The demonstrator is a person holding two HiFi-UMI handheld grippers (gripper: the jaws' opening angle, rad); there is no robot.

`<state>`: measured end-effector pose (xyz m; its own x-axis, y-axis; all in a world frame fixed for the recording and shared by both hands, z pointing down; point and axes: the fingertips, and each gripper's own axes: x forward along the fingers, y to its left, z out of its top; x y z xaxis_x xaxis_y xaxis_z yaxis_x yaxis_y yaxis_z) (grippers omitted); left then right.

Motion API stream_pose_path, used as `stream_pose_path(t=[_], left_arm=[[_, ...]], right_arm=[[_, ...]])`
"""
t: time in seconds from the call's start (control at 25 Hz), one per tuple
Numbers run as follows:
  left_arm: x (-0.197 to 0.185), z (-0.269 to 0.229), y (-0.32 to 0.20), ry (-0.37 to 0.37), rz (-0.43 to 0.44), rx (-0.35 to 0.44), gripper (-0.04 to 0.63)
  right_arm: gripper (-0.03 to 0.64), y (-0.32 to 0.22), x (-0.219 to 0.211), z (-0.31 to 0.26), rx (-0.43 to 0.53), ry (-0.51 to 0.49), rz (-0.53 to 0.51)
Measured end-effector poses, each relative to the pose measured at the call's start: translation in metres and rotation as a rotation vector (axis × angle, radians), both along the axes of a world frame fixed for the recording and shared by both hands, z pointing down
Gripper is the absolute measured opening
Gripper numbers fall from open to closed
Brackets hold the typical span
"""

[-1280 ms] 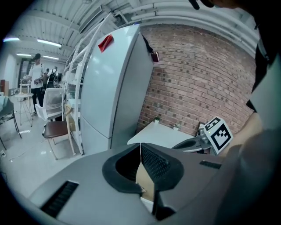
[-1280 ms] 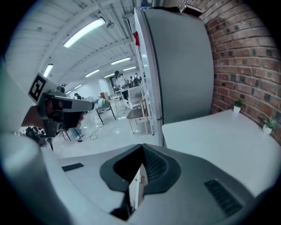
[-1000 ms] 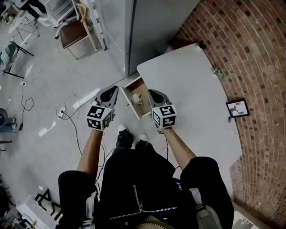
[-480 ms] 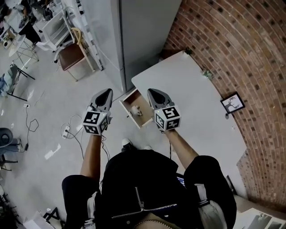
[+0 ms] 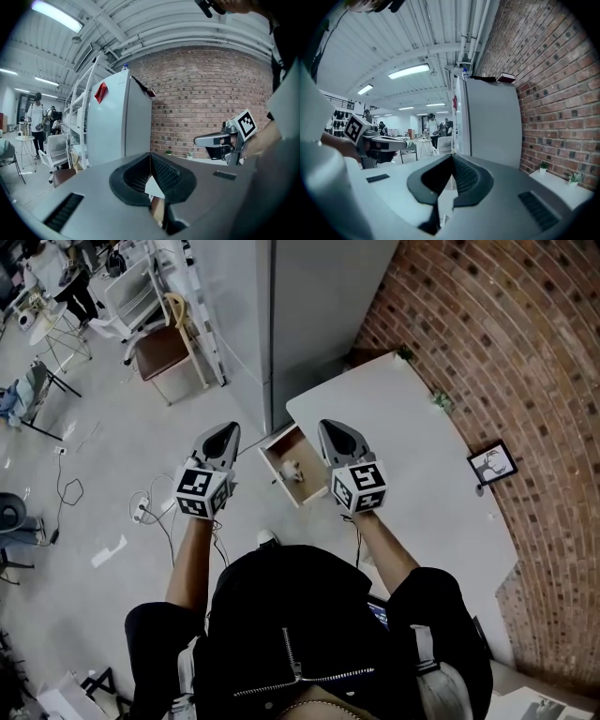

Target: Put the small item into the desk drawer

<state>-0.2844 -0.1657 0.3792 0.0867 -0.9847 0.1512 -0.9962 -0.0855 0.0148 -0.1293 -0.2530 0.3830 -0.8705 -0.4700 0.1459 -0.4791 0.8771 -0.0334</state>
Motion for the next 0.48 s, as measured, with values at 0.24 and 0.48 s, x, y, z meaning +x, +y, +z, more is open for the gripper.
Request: stream_pose_path(t=[0.24,0.48], left_arm=[[-0.0056,0.0004,0.0011,-0.002,-0.005,-0.002,0.021],[-0.0061,-0.0021,0.0002,-0.004,-0.008,0.008,0.021]], right_arm=[[0.003,-0.0004,-0.0015,0.0046,-0.006,0.001,0.007],[0.003,-0.0006,0.0002,0.0057,-0.004,0.009,0.009]])
